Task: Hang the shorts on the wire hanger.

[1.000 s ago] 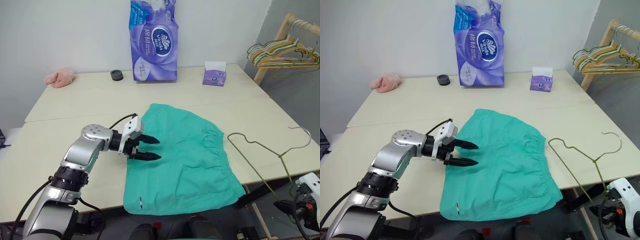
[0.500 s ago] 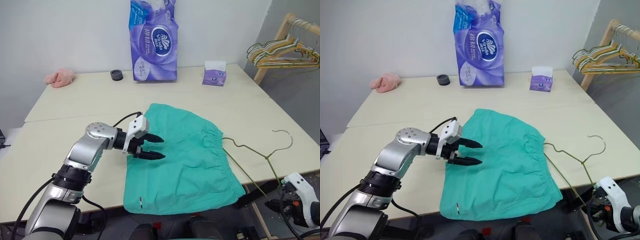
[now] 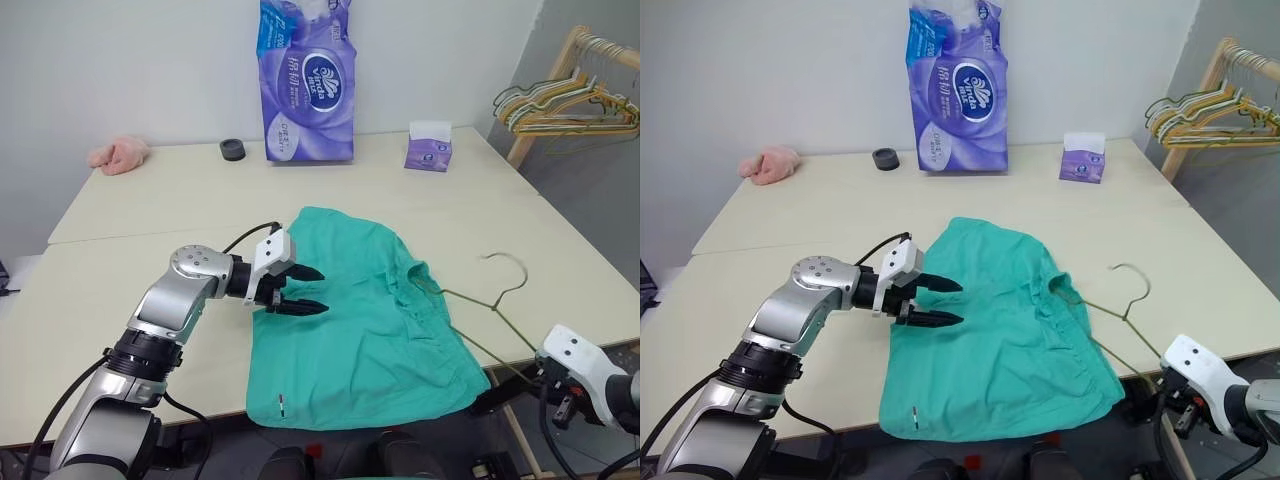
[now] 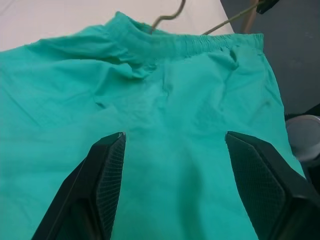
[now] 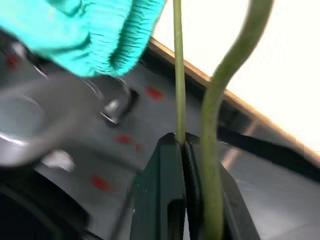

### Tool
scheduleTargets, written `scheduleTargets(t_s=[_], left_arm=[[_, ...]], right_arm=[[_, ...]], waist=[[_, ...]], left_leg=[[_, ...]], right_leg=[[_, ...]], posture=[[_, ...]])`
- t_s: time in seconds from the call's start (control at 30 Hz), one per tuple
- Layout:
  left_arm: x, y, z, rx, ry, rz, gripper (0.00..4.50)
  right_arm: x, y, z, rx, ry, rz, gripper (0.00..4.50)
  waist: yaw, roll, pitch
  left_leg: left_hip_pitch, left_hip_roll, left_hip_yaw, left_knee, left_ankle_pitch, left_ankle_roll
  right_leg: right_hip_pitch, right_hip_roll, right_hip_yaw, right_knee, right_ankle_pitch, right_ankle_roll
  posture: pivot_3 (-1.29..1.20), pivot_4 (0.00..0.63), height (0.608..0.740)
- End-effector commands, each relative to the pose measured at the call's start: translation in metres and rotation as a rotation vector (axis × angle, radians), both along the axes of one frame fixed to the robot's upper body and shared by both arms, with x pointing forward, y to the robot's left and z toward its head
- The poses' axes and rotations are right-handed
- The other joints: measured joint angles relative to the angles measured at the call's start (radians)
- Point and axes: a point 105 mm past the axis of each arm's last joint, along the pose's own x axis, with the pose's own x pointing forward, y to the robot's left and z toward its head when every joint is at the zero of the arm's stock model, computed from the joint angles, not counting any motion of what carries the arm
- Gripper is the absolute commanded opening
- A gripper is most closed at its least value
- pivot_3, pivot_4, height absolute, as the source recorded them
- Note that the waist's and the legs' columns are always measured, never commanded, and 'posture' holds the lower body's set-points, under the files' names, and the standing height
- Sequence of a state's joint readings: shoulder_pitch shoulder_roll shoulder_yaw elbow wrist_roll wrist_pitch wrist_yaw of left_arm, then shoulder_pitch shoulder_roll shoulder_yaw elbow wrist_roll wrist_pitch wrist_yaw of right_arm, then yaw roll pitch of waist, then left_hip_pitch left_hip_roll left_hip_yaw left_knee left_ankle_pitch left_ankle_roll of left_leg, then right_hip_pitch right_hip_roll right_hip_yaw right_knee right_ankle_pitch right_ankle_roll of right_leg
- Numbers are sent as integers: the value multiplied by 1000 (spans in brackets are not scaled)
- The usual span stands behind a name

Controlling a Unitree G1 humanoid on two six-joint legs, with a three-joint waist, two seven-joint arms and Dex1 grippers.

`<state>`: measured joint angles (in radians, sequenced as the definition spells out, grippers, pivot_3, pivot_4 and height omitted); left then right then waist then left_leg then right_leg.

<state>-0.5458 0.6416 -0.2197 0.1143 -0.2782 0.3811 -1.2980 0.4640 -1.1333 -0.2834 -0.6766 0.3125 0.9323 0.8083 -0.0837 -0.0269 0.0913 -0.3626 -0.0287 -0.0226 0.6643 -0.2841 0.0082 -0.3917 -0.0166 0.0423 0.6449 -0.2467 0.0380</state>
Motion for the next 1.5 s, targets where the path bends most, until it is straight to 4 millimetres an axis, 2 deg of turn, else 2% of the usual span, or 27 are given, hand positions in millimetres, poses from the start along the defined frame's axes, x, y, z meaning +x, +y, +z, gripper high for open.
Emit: scheduleTargets(t_s=[0.03,0.13,0.27,0.4,0.67,0.93,1.03,1.2,1.27,1.37,1.5], left_arm=[[3,1,7,-4,-51,1,3356],[2,0,7,-4,-53,2,3356],[5,-2,9,-16,-66,14,3356],[11,-6,16,-55,-86,36,3356],[17,-12,28,-112,-106,59,3356],[20,-12,33,-140,-122,87,3356],[22,-10,35,-153,-129,104,3356],[44,-6,53,-247,-208,238,3356],[50,-4,61,-274,-231,262,3711],[56,-3,70,-300,-256,277,4479],[58,-4,97,-323,-304,226,4479]], right_arm=[[4,1,-1,-66,-39,52,0],[10,-1,-4,-34,-54,2,0],[19,0,-3,115,-37,-111,0],[32,-1,1,209,-3,-153,0],[51,6,2,290,109,-108,0],[67,19,-7,310,170,-71,0],[82,23,1,324,105,-70,0],[108,44,45,394,-77,-39,0],[111,52,58,381,-140,2,0],[110,58,64,336,-190,60,0],[104,72,61,223,-261,203,0]], waist=[[0,-1,1],[0,-2,1],[0,-2,1],[0,-1,2],[-1,-1,2],[-1,-1,2],[0,-1,2],[0,0,1],[1,0,1],[1,0,1],[2,0,1]], left_leg=[[0,0,0,0,0,0],[0,0,0,0,0,0],[0,0,0,0,0,0],[0,0,0,0,0,0],[0,0,0,0,0,0],[-1,0,0,0,0,0],[-1,0,0,0,0,0],[-2,0,0,0,0,0],[-2,0,0,0,0,0],[-3,0,-1,0,-1,-1],[-4,0,-1,0,-2,-1]], right_leg=[[0,0,0,0,0,0],[0,0,1,0,0,0],[0,0,1,0,0,0],[0,0,0,0,0,0],[0,0,0,0,0,0],[-1,-1,0,0,1,0],[-1,-1,0,1,1,0],[-3,-2,0,1,2,-1],[-4,-2,0,2,2,-2],[-4,-2,0,2,4,-4],[-5,-2,-1,2,4,-4]], posture=[[-176,82,740],[-172,81,740],[-175,80,740],[-179,80,740],[-166,72,740],[-146,65,740],[-142,64,740],[-139,66,740],[-142,66,740],[-149,64,740],[-154,63,740]])
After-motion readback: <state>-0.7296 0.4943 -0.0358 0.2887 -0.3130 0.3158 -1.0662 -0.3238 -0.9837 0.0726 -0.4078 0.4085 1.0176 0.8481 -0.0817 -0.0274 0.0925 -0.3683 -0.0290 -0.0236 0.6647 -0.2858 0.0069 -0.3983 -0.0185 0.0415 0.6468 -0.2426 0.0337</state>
